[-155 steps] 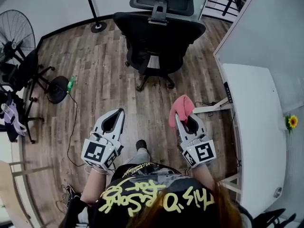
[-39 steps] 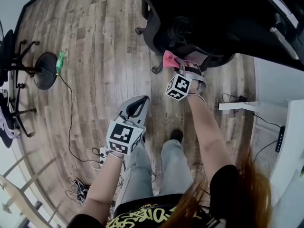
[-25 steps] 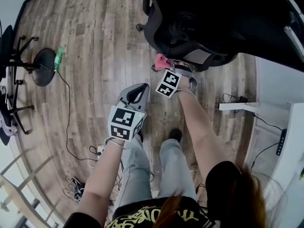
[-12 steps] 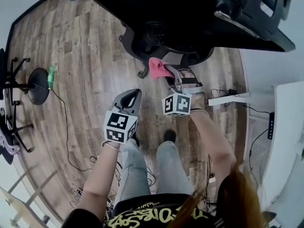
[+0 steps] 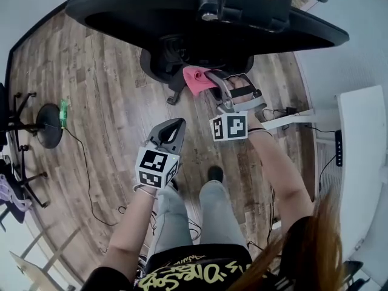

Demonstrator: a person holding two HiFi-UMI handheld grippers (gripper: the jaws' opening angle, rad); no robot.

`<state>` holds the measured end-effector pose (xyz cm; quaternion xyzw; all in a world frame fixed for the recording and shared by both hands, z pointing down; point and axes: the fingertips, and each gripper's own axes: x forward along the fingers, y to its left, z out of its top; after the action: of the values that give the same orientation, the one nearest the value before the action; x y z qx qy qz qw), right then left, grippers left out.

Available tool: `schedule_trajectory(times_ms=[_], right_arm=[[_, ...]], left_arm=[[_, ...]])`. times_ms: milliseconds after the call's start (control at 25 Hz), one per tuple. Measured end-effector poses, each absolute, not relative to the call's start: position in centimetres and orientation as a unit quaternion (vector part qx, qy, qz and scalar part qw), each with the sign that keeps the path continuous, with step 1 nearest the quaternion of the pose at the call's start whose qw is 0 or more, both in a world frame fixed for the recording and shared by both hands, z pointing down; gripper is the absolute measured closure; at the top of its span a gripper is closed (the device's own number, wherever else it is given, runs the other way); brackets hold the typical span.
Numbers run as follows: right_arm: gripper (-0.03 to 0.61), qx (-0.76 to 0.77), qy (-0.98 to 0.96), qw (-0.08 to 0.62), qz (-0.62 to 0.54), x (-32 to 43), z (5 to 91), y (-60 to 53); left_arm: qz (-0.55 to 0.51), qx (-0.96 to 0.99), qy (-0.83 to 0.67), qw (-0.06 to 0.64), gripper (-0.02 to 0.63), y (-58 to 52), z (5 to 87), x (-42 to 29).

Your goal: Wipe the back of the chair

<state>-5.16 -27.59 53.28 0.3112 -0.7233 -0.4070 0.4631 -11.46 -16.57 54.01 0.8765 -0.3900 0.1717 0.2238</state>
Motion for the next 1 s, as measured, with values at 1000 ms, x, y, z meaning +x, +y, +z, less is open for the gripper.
schedule_trajectory(times_ms=[1000], right_arm=[[0.514, 0.304, -0.710, 0.507, -0.383, -4.0, 64.6, -29.9]], left_arm=[[0.189, 0.850, -0.426, 0.245, 0.621, -15.7, 58.4, -15.2]])
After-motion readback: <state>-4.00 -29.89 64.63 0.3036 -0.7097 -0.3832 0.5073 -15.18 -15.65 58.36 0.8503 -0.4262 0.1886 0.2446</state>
